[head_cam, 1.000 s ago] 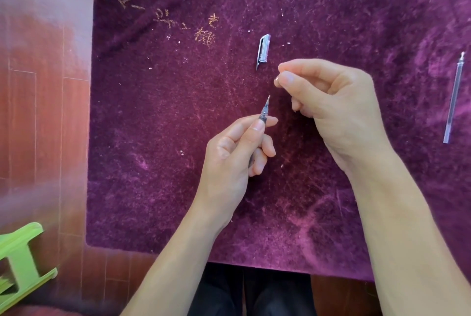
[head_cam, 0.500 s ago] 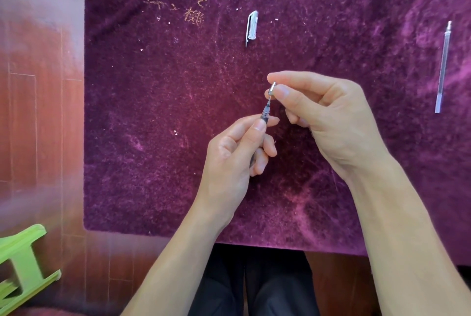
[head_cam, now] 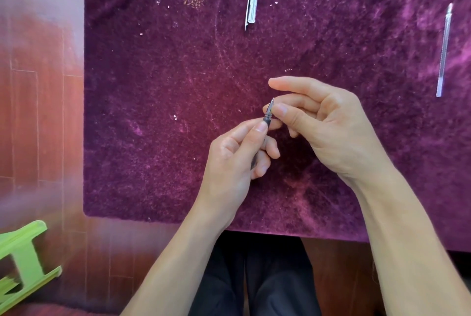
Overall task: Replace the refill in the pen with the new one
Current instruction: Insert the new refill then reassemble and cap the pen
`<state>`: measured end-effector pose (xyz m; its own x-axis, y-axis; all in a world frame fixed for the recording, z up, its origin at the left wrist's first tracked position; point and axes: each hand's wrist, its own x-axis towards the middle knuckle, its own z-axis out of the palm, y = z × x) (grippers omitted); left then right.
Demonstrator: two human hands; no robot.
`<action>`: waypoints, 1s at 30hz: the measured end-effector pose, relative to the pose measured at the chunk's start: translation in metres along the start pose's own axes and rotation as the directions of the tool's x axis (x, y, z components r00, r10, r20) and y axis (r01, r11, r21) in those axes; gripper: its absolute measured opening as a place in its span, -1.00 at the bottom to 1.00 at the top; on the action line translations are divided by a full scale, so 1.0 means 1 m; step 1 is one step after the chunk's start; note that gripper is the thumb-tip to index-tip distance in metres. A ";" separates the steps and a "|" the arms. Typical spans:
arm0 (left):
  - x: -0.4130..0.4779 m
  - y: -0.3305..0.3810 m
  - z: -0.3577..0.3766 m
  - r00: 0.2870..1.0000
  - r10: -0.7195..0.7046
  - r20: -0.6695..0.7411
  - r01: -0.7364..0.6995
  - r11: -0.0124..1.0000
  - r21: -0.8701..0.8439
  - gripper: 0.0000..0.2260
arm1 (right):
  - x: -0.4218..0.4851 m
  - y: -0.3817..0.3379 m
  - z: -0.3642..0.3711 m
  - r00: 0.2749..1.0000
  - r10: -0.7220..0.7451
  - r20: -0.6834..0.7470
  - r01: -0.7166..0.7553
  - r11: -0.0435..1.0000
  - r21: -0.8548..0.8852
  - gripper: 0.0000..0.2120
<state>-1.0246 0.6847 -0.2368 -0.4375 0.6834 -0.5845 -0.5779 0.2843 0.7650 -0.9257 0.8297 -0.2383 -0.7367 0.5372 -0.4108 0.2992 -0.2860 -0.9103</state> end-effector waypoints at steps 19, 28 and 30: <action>-0.009 0.004 0.004 0.999 0.043 -0.009 -0.043 0.999 -0.008 -0.73 | -0.012 0.001 0.008 0.996 0.088 0.005 -0.088 0.993 0.083 -0.90; -0.009 0.005 0.007 0.999 0.051 0.017 -0.050 0.999 -0.020 -0.72 | -0.015 0.001 0.009 0.994 0.108 0.006 -0.107 0.988 0.115 -0.79; -0.008 0.005 0.007 0.998 0.056 0.015 -0.056 0.998 -0.014 -0.72 | -0.015 0.000 0.009 0.994 0.106 0.002 -0.106 0.988 0.115 -0.81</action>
<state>-1.0187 0.6848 -0.2265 -0.4591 0.7080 -0.5367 -0.5619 0.2365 0.7927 -0.9203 0.8141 -0.2317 -0.7018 0.5024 -0.5051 0.3035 -0.4306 -0.8500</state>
